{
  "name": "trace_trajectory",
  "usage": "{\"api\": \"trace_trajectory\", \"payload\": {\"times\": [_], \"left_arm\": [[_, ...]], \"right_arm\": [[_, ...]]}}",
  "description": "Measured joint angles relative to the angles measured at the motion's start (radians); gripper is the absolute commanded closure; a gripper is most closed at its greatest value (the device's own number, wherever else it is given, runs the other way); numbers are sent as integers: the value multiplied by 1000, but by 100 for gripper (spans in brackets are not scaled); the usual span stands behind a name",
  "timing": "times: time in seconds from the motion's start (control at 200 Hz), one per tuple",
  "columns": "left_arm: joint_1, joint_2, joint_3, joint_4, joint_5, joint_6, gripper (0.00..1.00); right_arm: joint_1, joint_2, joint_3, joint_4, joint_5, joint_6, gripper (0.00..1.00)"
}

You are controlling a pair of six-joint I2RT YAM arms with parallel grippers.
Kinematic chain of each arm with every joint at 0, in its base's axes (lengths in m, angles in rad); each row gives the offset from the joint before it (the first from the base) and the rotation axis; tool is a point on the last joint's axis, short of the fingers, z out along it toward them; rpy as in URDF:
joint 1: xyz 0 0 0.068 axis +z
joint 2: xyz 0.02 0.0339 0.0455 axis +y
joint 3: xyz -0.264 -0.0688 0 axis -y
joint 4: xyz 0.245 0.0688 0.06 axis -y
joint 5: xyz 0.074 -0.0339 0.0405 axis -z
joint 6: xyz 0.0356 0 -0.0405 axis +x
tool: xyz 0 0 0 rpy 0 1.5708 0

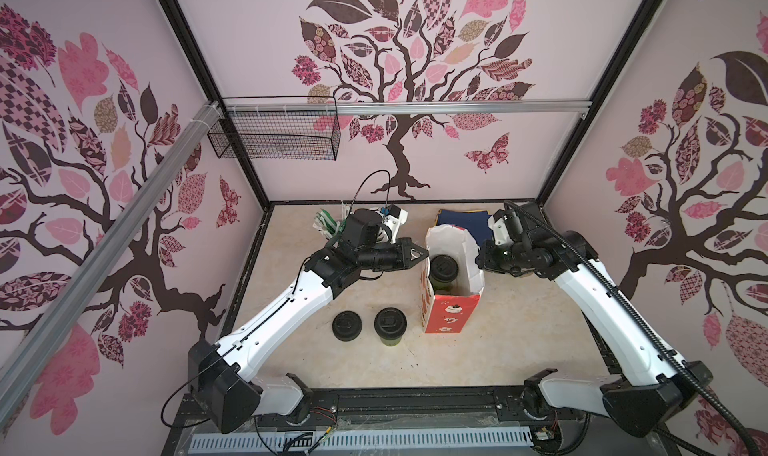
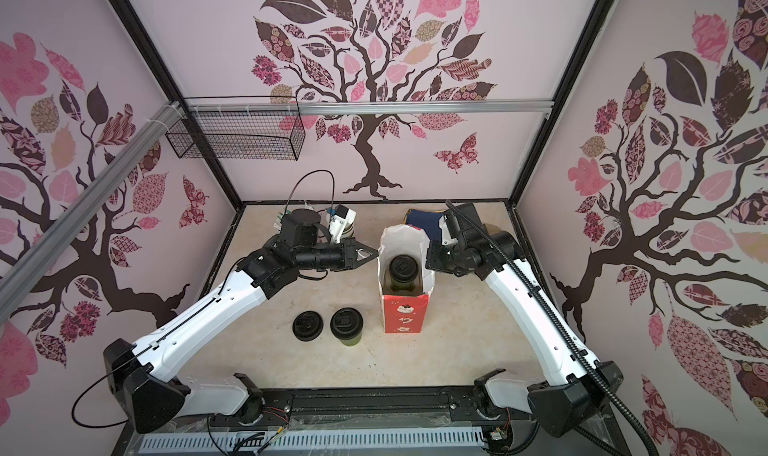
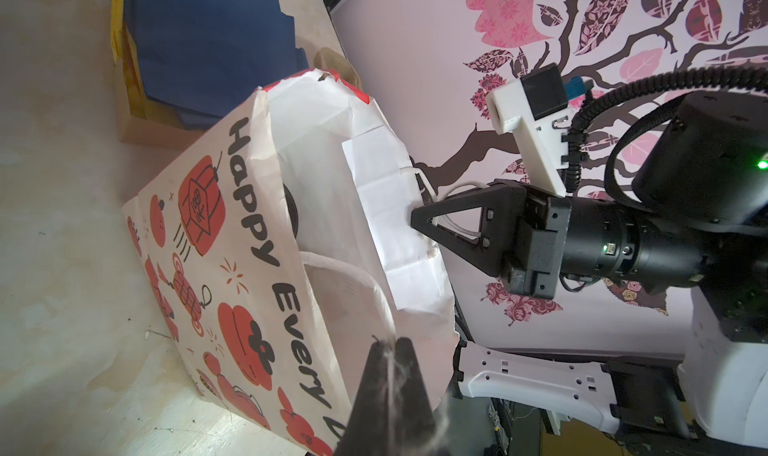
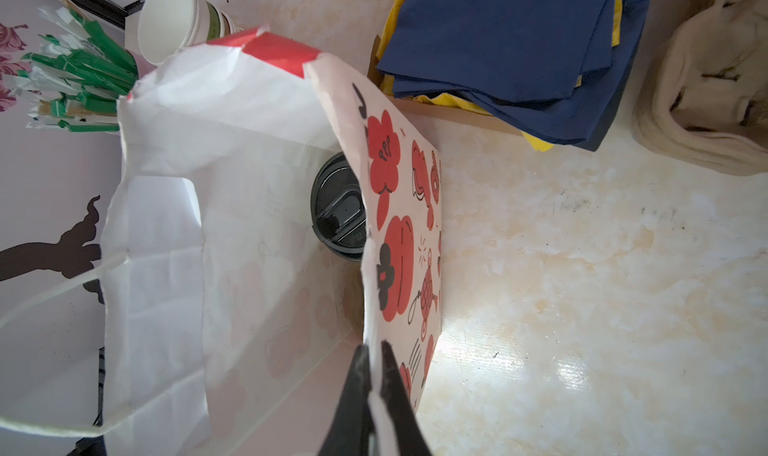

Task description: Pack the takeout coffee

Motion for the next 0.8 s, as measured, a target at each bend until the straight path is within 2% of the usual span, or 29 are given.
{"api": "trace_trajectory", "payload": {"times": [0.42, 0.77, 0.8], "left_arm": [[0, -65, -77, 65, -5, 66, 100], [0, 13, -74, 2, -18, 37, 100], [0, 18, -74, -3, -20, 33, 97]], "right_arm": [[0, -32, -46, 22, 1, -54, 100], [0, 42, 14, -36, 33, -58, 100], [-1, 49, 19, -42, 39, -59, 100]]}}
